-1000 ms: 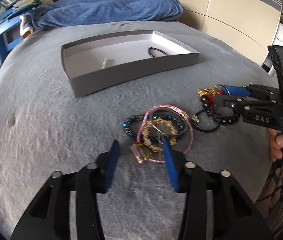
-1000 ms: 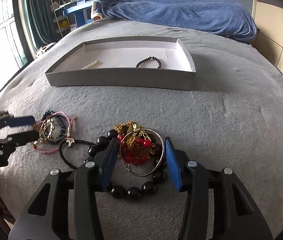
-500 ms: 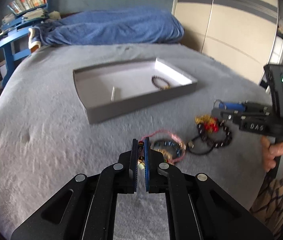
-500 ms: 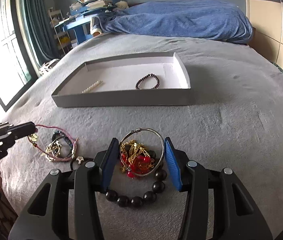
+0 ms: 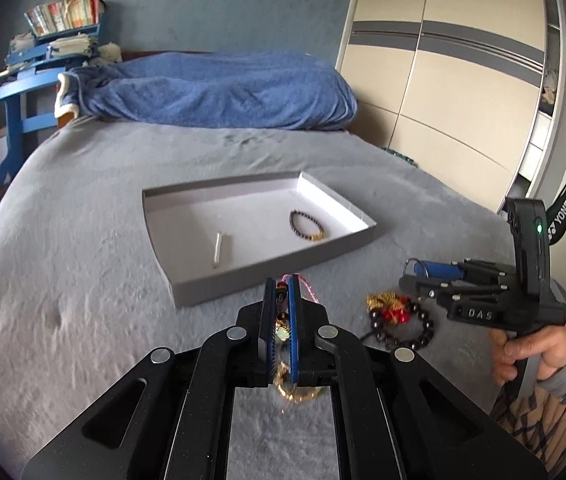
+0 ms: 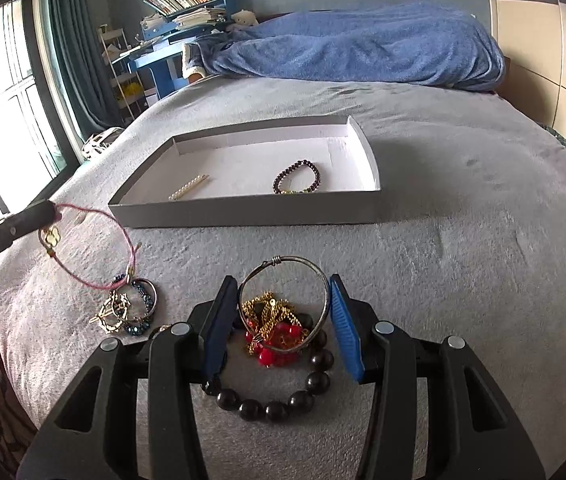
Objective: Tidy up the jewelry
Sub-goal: 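Carry the silver bangle and pink cord bracelet over the tray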
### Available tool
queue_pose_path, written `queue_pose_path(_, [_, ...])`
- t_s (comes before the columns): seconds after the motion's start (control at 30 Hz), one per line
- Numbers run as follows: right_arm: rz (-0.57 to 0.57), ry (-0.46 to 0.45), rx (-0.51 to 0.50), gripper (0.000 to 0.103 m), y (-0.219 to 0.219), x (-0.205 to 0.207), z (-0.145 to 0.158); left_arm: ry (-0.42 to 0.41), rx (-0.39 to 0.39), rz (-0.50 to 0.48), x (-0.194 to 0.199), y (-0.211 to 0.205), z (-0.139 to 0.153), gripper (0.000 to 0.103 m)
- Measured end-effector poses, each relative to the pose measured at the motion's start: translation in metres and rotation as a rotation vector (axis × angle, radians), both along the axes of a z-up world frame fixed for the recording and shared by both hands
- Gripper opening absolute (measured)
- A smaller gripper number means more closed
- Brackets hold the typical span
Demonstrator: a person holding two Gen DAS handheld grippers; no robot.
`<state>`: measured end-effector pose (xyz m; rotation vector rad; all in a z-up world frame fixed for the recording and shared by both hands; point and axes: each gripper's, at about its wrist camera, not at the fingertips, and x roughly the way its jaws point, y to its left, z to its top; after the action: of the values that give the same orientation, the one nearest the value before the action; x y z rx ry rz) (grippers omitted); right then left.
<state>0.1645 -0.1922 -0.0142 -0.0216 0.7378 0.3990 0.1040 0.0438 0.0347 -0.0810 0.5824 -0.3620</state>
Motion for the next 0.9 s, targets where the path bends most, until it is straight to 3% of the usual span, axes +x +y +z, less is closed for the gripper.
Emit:
queue_pose_path(0.5, [-0.005,-0.035,0.042,0.046,0.001,0.022,0.024,-0.032,0.003,0.000,0.020,-0.007,0.020,0.006])
queue_pose_path(0.9, [0.035,-0.033,0.039,0.046,0.026,0.058,0.038,-0.047,0.022,0.026,0.064,-0.009,0.034,0.006])
